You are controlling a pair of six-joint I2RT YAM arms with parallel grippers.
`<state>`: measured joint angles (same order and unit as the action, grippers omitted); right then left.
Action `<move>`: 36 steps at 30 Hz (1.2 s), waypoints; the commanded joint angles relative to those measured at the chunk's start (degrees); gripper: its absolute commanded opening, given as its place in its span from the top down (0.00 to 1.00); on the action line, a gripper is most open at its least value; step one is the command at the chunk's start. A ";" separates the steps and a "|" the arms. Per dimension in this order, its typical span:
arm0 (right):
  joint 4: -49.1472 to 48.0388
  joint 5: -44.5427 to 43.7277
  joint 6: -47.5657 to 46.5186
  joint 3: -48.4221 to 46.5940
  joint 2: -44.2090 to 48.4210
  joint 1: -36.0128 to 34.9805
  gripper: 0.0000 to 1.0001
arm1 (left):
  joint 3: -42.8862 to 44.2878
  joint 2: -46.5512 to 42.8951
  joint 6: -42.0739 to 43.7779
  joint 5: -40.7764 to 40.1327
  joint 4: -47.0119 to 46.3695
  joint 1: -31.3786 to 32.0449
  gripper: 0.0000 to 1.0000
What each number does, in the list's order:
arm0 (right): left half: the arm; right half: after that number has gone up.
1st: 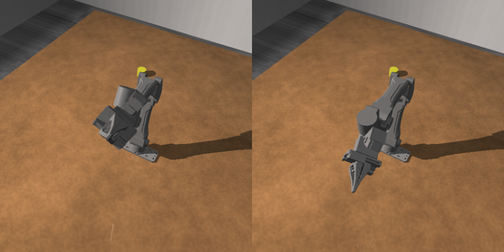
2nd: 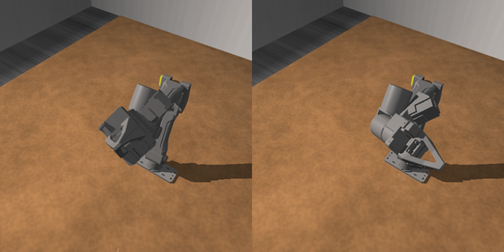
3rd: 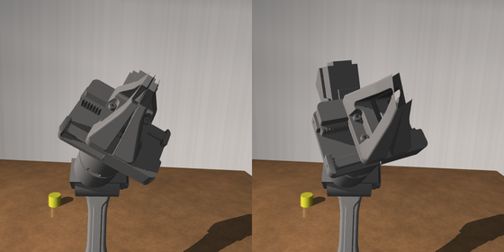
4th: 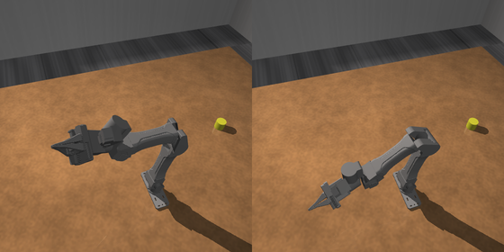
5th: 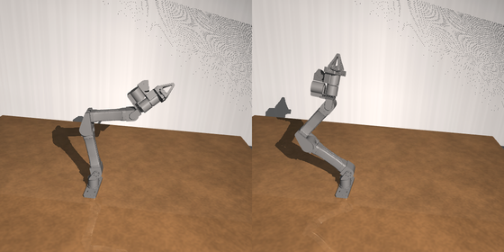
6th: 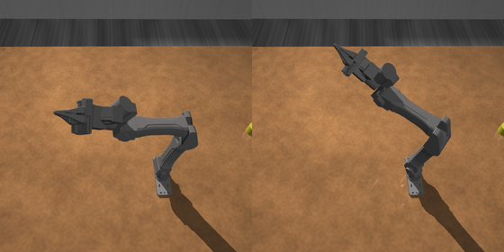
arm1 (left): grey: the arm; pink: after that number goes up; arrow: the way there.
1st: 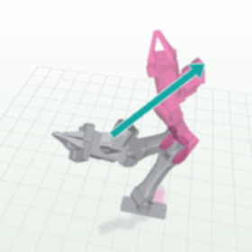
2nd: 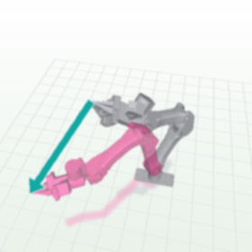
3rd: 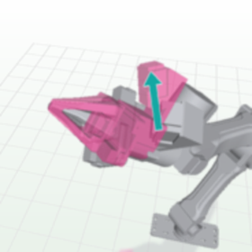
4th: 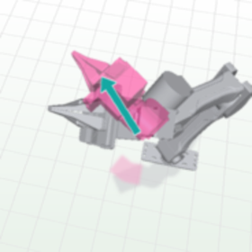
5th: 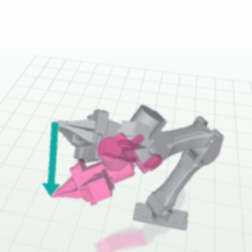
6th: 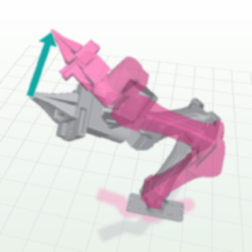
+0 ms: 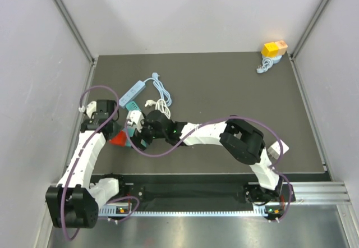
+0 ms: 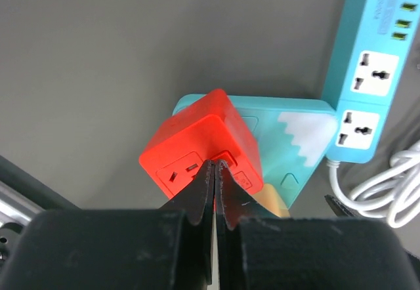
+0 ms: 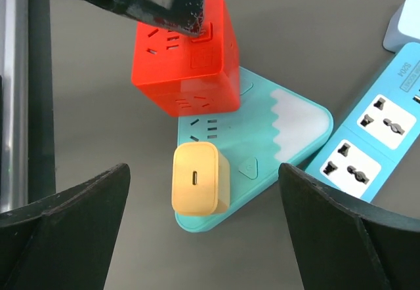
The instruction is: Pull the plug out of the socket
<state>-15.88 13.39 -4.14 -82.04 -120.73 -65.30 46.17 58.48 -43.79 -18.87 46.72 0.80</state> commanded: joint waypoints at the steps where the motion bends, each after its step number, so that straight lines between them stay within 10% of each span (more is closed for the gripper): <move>1: 1.02 -1.08 -2.27 -3.48 -1.35 -1.76 0.07 | -0.99 1.90 -2.17 -1.25 0.65 -0.45 1.00; 36: 1.64 -11.27 -3.59 -7.96 -4.78 -5.36 0.45 | -12.68 3.58 -14.83 5.95 -0.67 -3.52 1.00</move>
<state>-11.42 4.73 -7.09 -87.44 -125.36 -68.77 40.03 59.00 -56.69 -21.26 34.59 -2.98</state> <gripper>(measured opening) 0.548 0.010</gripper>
